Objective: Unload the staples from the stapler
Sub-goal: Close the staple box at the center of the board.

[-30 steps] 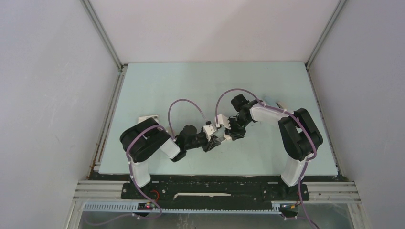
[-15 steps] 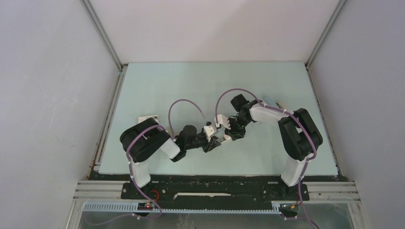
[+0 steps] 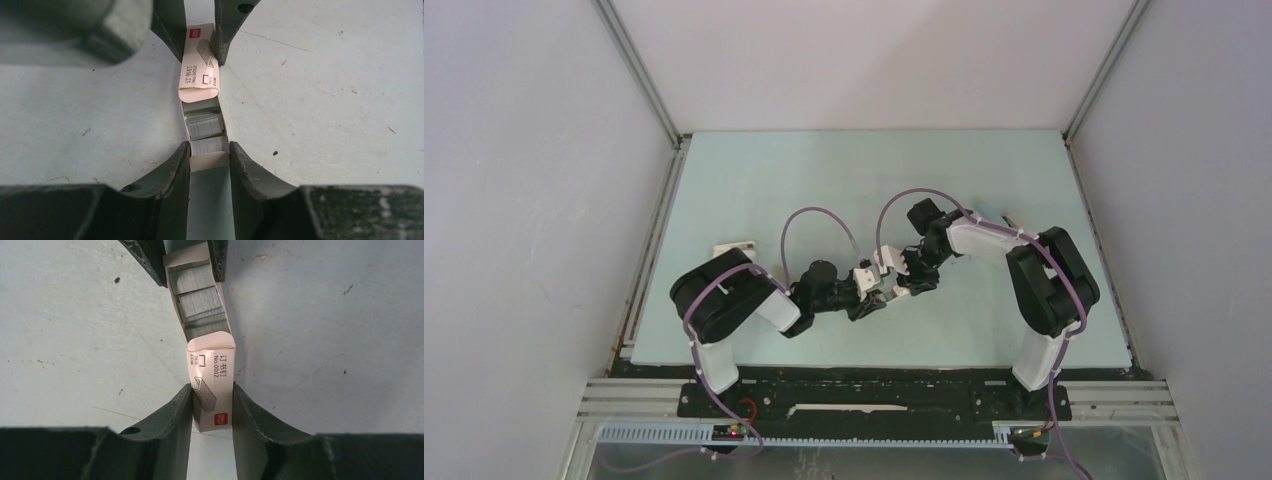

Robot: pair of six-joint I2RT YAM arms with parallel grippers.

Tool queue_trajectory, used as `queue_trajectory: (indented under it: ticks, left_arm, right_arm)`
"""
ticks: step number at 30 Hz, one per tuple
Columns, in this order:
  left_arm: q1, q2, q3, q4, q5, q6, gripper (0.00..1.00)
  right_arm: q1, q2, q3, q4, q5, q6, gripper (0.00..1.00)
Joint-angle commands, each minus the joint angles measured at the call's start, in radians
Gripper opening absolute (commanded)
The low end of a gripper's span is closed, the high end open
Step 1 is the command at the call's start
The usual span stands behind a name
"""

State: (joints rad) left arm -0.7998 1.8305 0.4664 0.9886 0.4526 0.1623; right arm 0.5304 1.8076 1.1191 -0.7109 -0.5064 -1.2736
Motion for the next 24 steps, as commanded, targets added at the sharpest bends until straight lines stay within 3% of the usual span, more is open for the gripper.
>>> queue_trajectory:
  ticks: [1, 24]
  left_arm:
    - [-0.025, -0.021, 0.069, -0.045, 0.066, 0.006, 0.33]
    - [-0.025, 0.012, 0.06, -0.024, 0.028, 0.004, 0.34]
  right_arm:
    - [0.054, -0.009, 0.001, -0.006, 0.018, -0.052, 0.41]
    - [0.04, -0.006, 0.0, -0.012, 0.007, -0.075, 0.42]
